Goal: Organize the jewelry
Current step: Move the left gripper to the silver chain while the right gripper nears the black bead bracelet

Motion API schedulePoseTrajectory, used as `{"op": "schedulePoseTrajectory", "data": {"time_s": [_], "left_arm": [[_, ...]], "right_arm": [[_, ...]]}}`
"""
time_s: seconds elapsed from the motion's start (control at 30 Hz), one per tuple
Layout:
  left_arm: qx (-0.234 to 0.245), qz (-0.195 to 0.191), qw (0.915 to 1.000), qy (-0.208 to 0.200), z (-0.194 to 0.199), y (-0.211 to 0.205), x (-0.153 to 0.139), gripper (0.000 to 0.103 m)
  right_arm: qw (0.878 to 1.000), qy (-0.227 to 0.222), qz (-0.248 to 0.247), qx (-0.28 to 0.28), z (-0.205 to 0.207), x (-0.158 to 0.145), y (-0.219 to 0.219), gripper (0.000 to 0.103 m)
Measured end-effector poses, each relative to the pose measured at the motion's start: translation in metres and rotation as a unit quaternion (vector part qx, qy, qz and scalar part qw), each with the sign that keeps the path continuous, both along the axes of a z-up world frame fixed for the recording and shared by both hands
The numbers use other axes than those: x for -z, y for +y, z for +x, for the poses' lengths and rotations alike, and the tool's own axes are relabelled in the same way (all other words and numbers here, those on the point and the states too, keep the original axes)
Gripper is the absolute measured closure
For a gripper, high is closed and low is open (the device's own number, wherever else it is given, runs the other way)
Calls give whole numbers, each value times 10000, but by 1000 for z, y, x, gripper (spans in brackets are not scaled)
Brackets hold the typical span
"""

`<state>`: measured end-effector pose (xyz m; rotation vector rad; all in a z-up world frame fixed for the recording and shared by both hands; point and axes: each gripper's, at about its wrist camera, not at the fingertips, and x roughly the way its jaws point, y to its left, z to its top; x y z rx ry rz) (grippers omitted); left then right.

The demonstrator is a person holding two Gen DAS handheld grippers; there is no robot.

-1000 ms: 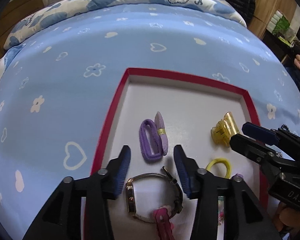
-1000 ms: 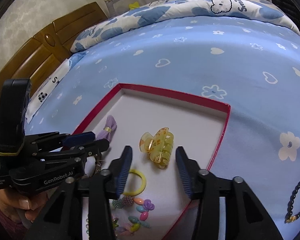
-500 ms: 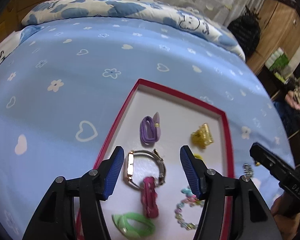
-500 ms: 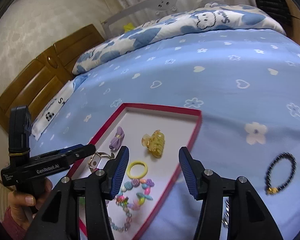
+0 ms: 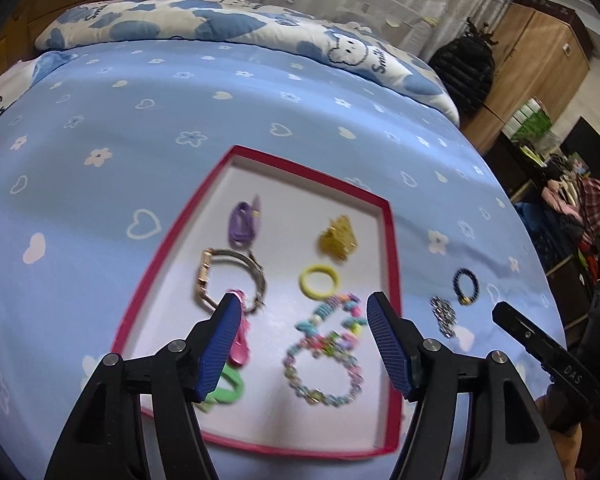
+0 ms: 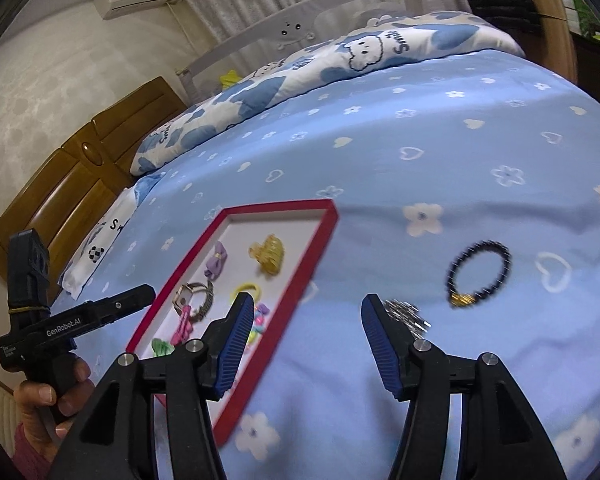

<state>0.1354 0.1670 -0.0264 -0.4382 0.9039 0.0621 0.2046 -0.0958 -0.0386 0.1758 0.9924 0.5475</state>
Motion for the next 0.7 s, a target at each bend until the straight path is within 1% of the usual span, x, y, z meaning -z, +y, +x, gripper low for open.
{"op": "schedulePoseTrajectory", "data": {"time_s": [0.4, 0.7], "left_arm": [[407, 119, 9991, 55, 0, -34, -8, 36], [692, 250, 9972, 97, 10, -64, -11, 33]], "right_arm": [[9989, 61, -147, 440, -20, 3, -53, 43], [9980, 29, -203, 606, -16, 1, -77, 43]]}}
